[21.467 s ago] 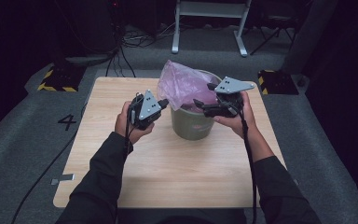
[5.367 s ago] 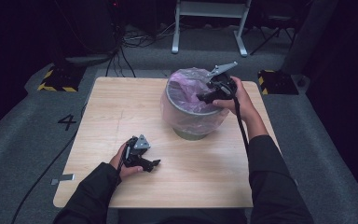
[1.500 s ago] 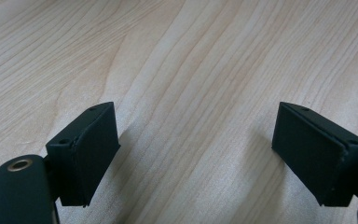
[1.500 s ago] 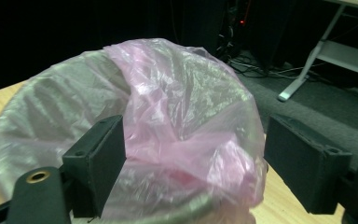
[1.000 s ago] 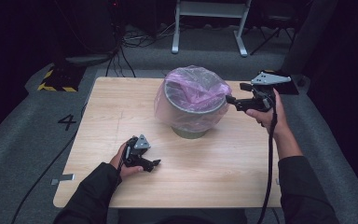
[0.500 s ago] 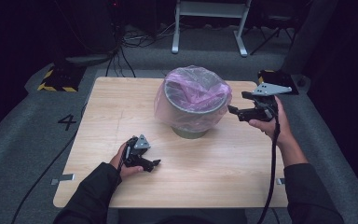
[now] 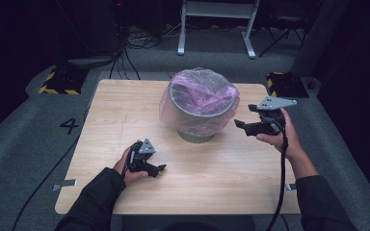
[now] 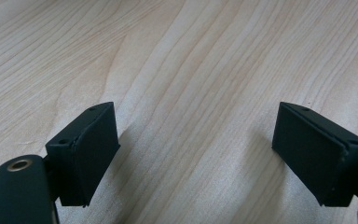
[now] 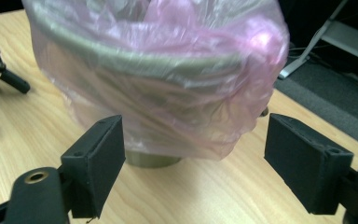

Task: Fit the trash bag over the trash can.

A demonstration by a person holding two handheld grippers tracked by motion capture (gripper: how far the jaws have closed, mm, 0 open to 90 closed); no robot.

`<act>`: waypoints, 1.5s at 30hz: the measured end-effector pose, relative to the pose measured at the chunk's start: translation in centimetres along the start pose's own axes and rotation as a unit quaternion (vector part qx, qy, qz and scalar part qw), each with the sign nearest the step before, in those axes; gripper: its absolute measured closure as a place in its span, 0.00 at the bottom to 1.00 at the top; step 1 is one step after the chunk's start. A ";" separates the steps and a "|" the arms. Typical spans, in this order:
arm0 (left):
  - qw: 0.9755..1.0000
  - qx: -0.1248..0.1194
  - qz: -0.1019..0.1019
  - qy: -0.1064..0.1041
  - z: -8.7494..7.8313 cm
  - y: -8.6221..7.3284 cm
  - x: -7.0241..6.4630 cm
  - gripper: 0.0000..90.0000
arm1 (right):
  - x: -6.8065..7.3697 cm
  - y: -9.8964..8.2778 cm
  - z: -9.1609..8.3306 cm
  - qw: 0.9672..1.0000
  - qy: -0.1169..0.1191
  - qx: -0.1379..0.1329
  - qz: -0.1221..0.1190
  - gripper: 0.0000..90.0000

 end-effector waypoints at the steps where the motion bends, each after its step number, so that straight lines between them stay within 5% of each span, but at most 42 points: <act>1: 1.000 0.000 0.000 0.000 0.0 0.0 0.0 0.16 | 0.1 -0.2 0.1 1.000 -0.001 0.001 0.000 0.22; 45: 1.000 0.001 0.000 0.001 0.0 0.0 0.0 0.16 | 3.6 -11.5 3.7 0.994 0.011 0.107 -0.017 0.23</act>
Point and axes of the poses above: each handheld gripper's, and its own axes: z roughly forward along the jaws, y roughly out of its top, x roughly to its left, the point moved 6 cm from there along z, roughly forward along the jaws, and after that the axes turned 2 degrees about -x, right-handed, at the moved point
